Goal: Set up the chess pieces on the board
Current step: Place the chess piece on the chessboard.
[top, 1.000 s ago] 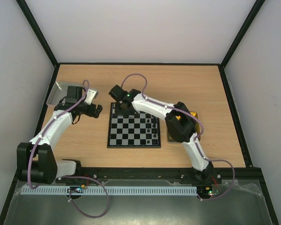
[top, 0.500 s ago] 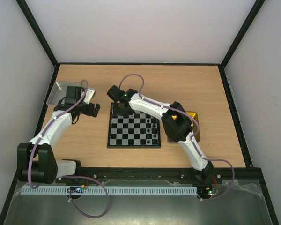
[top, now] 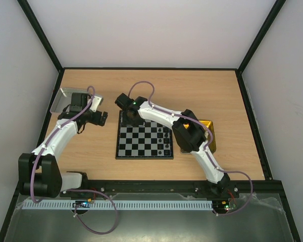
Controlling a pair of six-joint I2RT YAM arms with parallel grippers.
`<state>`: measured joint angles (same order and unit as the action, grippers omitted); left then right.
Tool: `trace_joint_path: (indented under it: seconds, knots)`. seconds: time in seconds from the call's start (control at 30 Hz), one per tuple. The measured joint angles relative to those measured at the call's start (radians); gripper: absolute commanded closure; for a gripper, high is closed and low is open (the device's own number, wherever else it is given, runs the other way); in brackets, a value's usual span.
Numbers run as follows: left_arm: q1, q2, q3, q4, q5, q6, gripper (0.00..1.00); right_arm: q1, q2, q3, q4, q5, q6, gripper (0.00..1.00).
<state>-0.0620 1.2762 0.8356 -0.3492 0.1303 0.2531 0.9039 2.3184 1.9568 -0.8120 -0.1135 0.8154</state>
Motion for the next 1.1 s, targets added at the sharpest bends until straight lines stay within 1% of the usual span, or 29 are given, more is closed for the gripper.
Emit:
trace_joint_path:
  seconds: [0.07,0.13,0.87,0.97,1.1]
  knots:
    - [0.000,0.000,0.000,0.000,0.000,0.000,0.00,0.000,0.000,0.000,-0.001,0.000,0.000,0.83]
    - [0.000,0.000,0.000,0.000,0.000,0.000,0.00,0.001,0.001,0.000,-0.003,0.000,0.000,0.82]
    - [0.000,0.000,-0.005,0.000,0.000,0.000,0.00,0.006,0.000,-0.002,0.002,-0.010,0.017,0.81]
    - [0.000,0.000,-0.005,0.000,0.000,0.000,0.00,0.006,0.000,-0.002,0.002,-0.002,0.019,0.76]
    - [0.000,0.000,-0.005,0.000,0.000,0.000,0.00,0.006,-0.013,-0.006,0.002,0.007,0.021,0.74]
